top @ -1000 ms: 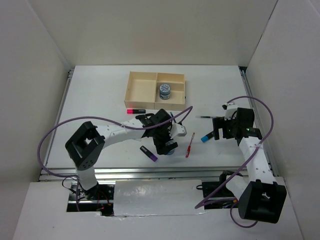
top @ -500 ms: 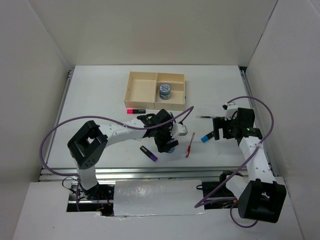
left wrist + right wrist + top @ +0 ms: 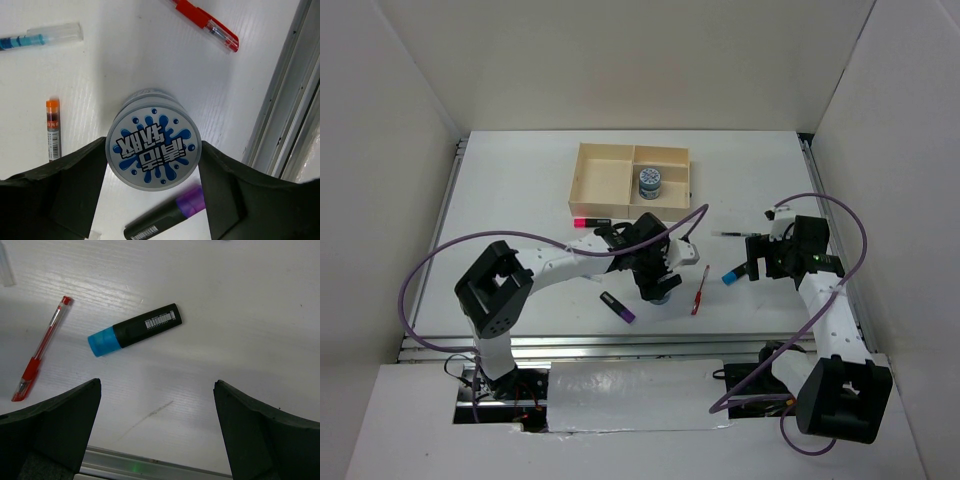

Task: Sort the stationery into containers
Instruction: Pick up the stationery from the center of the board, then place the stationery in the storage box.

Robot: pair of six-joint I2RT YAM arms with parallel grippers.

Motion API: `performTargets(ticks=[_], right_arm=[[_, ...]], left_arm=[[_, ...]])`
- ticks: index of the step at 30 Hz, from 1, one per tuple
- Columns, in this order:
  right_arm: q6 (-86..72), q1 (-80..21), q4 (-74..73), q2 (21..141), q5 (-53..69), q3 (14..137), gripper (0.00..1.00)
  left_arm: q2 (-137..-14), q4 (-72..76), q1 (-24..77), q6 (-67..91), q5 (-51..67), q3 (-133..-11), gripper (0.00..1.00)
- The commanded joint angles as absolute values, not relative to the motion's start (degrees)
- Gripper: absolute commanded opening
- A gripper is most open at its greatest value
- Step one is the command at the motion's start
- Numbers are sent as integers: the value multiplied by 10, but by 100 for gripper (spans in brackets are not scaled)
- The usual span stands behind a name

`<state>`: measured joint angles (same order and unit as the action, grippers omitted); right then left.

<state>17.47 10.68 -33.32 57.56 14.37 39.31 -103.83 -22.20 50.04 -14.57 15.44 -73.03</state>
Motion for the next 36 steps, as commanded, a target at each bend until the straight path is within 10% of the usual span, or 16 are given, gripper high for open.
performTargets(ticks=[1,9,36], right_arm=[[179,112,-339,577,150,404,100],[178,112,-338,580,150,404,100],[183,130,-342,583,154,404,100]], left_arm=[[-1032,-207,499,-139,177,-751,82],[-1027,-242,470,-132,181,-798,38],[-1237,-132,326,-77,120,-1145,33]])
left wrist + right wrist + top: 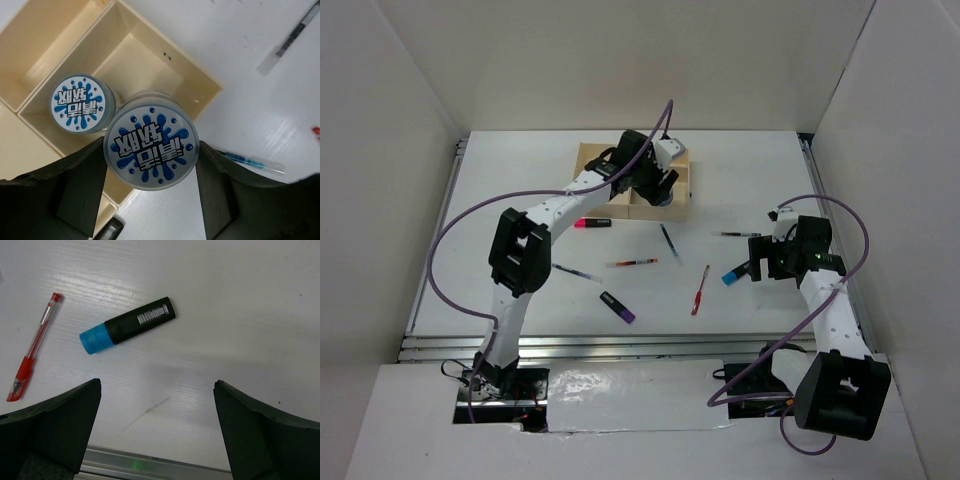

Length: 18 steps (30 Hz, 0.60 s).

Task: Sort the stationery into containers
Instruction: Place the stationery in the storage box.

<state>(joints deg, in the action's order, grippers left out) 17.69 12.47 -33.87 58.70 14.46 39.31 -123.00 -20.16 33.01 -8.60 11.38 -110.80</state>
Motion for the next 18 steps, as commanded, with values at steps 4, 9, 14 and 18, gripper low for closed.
performTargets(ticks=[4,9,14,18], right_arm=[[184,133,-344,583,155,405,100],[184,134,-342,583,156,404,100],[186,134,-344,582,159,403,100],[193,134,-350,574,164,404,100]], left_arm=[[-1266,-127,327,-76,116,-1165,34],[-1299,-138,327,-77,120,-1190,36],[-1326,-167,335,-84,124,-1219,56],[-1343,-187,346,-96,110,-1224,69]])
